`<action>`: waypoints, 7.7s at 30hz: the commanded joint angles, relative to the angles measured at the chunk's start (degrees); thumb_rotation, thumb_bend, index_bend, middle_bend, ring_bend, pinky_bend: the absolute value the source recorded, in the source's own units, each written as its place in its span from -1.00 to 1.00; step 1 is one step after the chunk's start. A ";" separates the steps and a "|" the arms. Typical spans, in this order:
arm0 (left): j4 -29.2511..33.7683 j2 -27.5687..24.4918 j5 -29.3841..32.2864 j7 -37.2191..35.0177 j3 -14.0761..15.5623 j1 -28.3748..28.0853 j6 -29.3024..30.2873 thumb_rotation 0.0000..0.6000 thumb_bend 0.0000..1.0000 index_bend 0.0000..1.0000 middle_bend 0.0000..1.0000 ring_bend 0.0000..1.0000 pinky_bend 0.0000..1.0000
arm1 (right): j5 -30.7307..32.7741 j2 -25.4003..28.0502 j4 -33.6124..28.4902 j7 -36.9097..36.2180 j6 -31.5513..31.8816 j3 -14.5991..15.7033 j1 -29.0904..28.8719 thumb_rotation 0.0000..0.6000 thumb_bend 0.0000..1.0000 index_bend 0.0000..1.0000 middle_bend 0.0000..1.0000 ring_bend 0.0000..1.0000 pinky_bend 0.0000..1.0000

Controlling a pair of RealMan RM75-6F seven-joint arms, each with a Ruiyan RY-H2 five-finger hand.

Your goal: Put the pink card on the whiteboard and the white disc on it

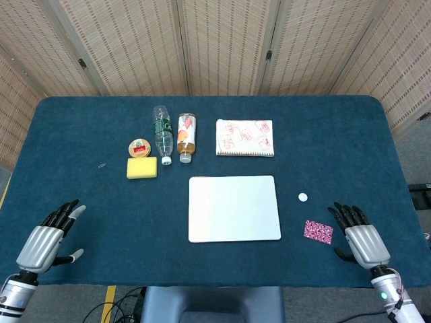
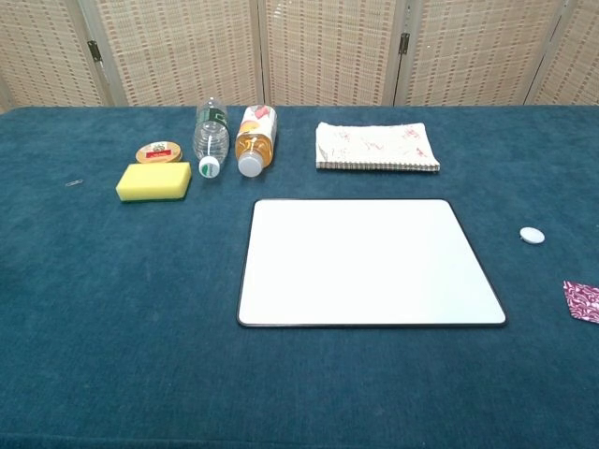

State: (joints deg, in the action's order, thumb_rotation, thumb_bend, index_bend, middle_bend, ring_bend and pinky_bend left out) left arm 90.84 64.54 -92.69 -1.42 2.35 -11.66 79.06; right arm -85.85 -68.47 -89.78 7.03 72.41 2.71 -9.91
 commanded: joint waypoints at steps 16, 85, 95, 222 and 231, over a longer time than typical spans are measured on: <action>-1.89 -2.36 -2.03 -10.06 1.21 -0.54 -0.15 1.00 -0.56 -0.94 -1.00 -0.97 -0.61 | 11.55 -7.28 -1.38 7.37 -0.58 -3.30 1.95 1.00 -0.68 -0.55 -0.96 -1.00 -1.00; -5.16 -2.89 -1.44 -17.61 1.14 -2.22 -1.13 1.00 -0.56 -0.95 -1.00 -0.97 -0.61 | 20.62 -11.60 -3.19 11.35 -4.06 -7.05 -3.36 1.00 -0.57 -0.17 -0.86 -1.00 -1.00; -5.86 -3.46 -0.64 -20.54 0.73 -2.18 -0.93 1.00 -0.56 -0.95 -1.00 -0.97 -0.61 | 23.34 -13.20 -7.39 17.79 -8.64 -13.05 -11.66 1.00 -0.57 -0.17 -0.86 -1.00 -1.00; -6.22 -2.35 3.52 -17.59 -0.71 -2.96 -5.49 1.00 -0.56 -0.95 -1.00 -0.96 -0.61 | 35.41 -15.40 14.26 17.65 -21.46 -6.17 -26.71 1.00 -0.10 -0.17 -0.81 -1.00 -1.00; -5.65 -2.41 2.63 -17.57 -0.50 -2.82 -4.76 1.00 -0.56 -0.95 -1.00 -0.96 -0.61 | 31.33 -11.05 4.79 17.92 -15.66 -7.18 -25.08 1.00 -0.07 -0.15 -0.80 -1.00 -1.00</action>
State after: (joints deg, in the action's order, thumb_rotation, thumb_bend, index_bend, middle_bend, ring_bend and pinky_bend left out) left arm 85.13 62.15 -90.00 -18.96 1.83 -14.49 74.24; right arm -53.17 -80.89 -82.41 24.60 55.02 -4.05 -35.46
